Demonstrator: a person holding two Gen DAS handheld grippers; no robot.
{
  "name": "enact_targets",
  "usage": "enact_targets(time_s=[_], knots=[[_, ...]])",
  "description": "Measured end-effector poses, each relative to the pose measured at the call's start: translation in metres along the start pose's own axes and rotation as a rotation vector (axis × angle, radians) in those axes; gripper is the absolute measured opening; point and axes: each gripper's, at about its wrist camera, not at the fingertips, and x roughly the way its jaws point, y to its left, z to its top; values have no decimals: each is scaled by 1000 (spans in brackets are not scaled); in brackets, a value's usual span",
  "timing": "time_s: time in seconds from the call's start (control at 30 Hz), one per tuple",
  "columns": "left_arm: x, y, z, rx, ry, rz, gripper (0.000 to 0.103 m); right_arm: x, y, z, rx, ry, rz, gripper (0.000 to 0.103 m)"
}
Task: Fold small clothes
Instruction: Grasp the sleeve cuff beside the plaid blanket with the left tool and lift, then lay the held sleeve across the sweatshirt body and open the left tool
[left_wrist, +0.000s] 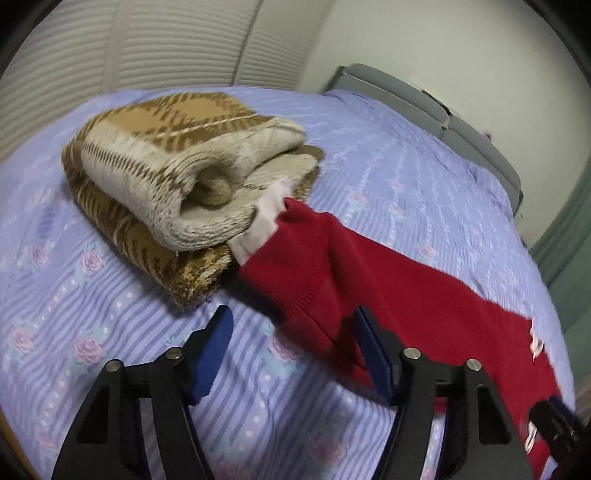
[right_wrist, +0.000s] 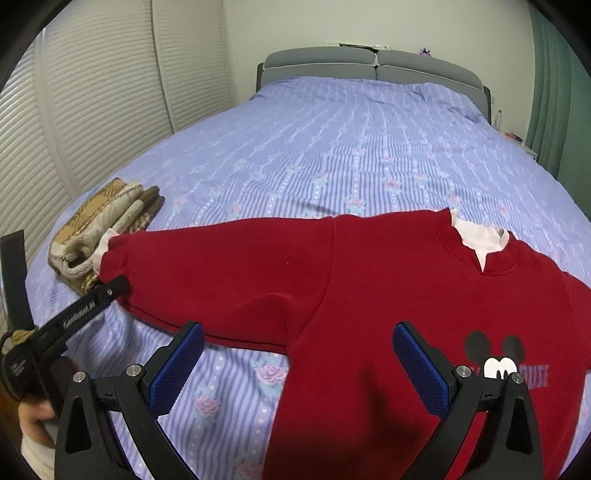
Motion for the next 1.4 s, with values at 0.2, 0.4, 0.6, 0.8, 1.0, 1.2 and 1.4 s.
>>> enact_targets(time_s=[0.2, 0.4, 0.6, 0.8, 1.0, 1.2, 1.4], knots=[[15, -2, 0, -67, 26, -21, 53, 6, -6, -1, 20, 20, -11, 102], [20, -16, 7, -47, 34, 11, 28, 0, -22, -3, 63, 27, -28, 102], [-36, -53, 27, 123, -105, -42, 26, -21, -51, -7, 107, 12, -58, 102], [-101, -133, 39, 350, -255, -170, 26, -54, -92, -5, 178, -34, -88, 102], [-124, -236, 16, 550, -277, -291, 26, -92, -141, -4, 223, -99, -135, 102], [-99, -313, -33, 663, -201, -315, 25, -119, -198, -14, 273, -138, -205, 102], [-59, -365, -88, 745, -71, -269, 25, -131, -245, -35, 327, -127, -258, 102]])
